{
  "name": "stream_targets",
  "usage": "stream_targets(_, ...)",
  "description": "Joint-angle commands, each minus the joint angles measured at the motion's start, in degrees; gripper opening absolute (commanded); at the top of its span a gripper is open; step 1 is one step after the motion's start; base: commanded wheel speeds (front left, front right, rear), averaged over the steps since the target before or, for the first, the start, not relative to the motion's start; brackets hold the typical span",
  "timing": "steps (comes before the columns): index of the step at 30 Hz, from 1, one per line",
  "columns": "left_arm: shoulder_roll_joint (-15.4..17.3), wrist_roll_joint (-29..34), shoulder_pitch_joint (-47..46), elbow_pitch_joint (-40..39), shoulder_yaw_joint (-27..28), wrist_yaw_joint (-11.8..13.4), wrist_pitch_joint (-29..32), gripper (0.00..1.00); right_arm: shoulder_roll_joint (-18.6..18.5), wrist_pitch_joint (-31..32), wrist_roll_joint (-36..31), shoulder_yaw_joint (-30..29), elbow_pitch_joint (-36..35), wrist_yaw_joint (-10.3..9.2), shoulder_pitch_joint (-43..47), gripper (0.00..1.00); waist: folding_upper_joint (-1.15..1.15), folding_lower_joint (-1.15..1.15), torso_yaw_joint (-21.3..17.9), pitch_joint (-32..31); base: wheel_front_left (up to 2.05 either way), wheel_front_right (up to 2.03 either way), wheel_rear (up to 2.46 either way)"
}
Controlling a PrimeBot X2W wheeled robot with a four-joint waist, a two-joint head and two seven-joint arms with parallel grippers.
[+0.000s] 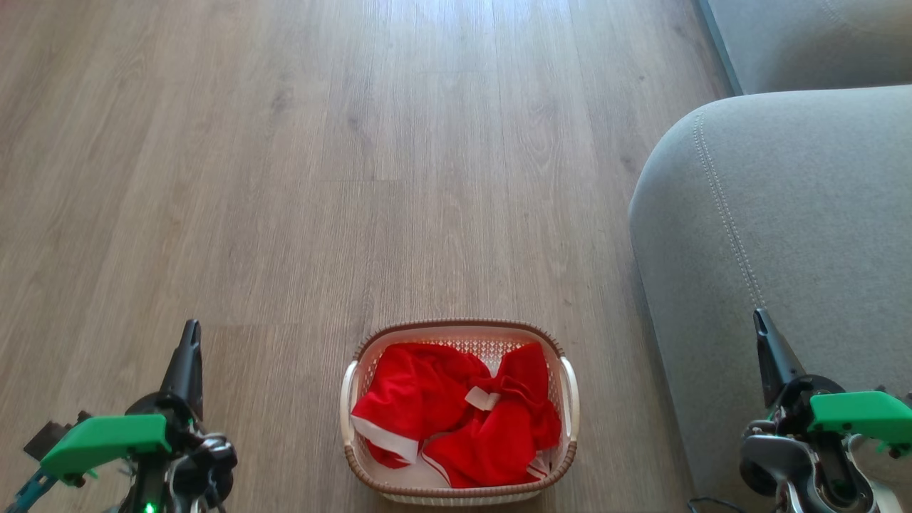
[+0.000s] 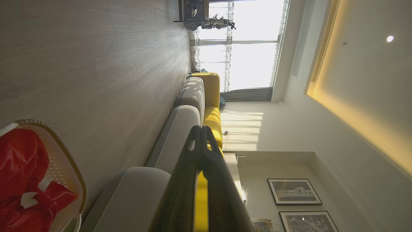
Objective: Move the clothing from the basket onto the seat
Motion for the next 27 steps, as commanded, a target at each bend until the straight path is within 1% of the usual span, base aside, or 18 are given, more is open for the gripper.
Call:
stream_targets(1,0.5,-0.3,-3.1,-1.6,1.9,-0.4,0.1,0.00,0.0,0.4,0.4,1.1,-2.0,0.48,-3.4,0.00,0.00,0.00,0.0,0.0,0.00,0.00,0.00)
stream_targets(27,0.5,-0.3,-3.1,-1.6,1.9,-0.4,0.1,0.00,0.0,0.4,0.4,1.1,-2.0,0.48,-3.4,0.00,0.00,0.00,0.0,0.0,0.00,0.00,0.00)
